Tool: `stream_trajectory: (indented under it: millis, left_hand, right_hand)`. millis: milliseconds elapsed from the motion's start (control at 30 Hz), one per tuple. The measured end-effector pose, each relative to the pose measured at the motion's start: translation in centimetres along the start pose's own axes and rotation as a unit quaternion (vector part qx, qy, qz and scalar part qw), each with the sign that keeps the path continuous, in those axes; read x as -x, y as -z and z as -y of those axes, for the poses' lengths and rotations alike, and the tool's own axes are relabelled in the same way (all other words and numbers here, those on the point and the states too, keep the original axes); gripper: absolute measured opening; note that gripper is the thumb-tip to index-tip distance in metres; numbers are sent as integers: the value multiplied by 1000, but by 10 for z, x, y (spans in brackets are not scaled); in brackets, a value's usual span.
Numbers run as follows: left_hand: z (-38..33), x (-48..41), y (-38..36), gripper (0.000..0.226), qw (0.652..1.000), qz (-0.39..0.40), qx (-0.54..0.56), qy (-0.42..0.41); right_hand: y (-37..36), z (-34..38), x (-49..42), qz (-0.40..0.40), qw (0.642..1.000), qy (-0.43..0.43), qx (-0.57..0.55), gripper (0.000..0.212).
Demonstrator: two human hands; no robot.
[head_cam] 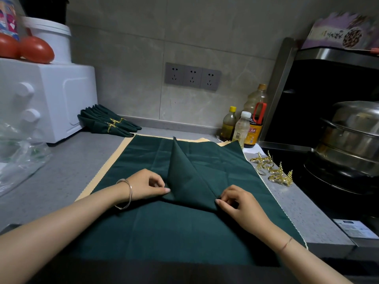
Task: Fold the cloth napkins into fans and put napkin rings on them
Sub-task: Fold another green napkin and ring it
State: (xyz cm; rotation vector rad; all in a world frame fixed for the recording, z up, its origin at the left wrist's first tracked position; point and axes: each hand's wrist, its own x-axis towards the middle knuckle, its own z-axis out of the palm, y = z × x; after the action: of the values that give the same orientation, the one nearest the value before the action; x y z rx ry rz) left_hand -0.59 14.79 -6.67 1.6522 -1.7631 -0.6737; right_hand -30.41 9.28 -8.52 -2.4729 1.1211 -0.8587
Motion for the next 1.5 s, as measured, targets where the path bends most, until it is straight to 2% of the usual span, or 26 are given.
stream_trajectory:
  millis: [167,300,400,533,700,800,933,1033,1133,1200,1267,1400,1500]
  left_hand:
    - [-8,-16,-2,18,994,19,-39,105]
    - [-13,-25,-6,21,988,9,-68,135]
    - [-14,-30,-10,22,986,-5,-78,149]
    - [-15,-42,-15,21,980,-43,-119,155]
    - [-18,-66,-17,24,972,-80,-176,131]
    - [-20,-81,-23,24,977,-85,-166,101]
    - [-23,-89,-32,1,975,-92,-184,84]
    - [-27,-76,-39,37,964,-91,-241,61]
    - [-40,-49,-54,55,967,-42,-251,29]
    - [-48,-30,-66,61,965,15,-258,47]
    - [-50,-19,-76,65,958,39,-275,67]
    - [-49,-13,-84,64,952,43,-288,92]
    - [-48,-13,-89,60,949,32,-299,95]
  right_hand:
    - [-2,-2,-17,30,999,-28,-10,21]
    - [-8,-17,-51,-24,999,-34,-23,9]
    - [-14,-40,-80,-1,996,-85,-21,25]
    - [-13,-56,-96,6,988,-148,-52,25]
    - [1,-52,-77,-6,988,-145,-55,15]
    - [4,-46,-56,8,983,-146,-109,13]
    - [5,-40,-50,5,982,-148,-122,17]
    - [0,-39,-59,-16,981,-161,-109,19]
    - [-9,-36,-69,-39,975,-179,-129,23]
    - [-15,-34,-73,-52,970,-184,-152,23]
    - [-19,-33,-74,-78,964,-184,-174,21]
    - [-24,-31,-73,-120,967,-173,-143,17]
    - [-26,-28,-72,-98,978,-164,-85,15]
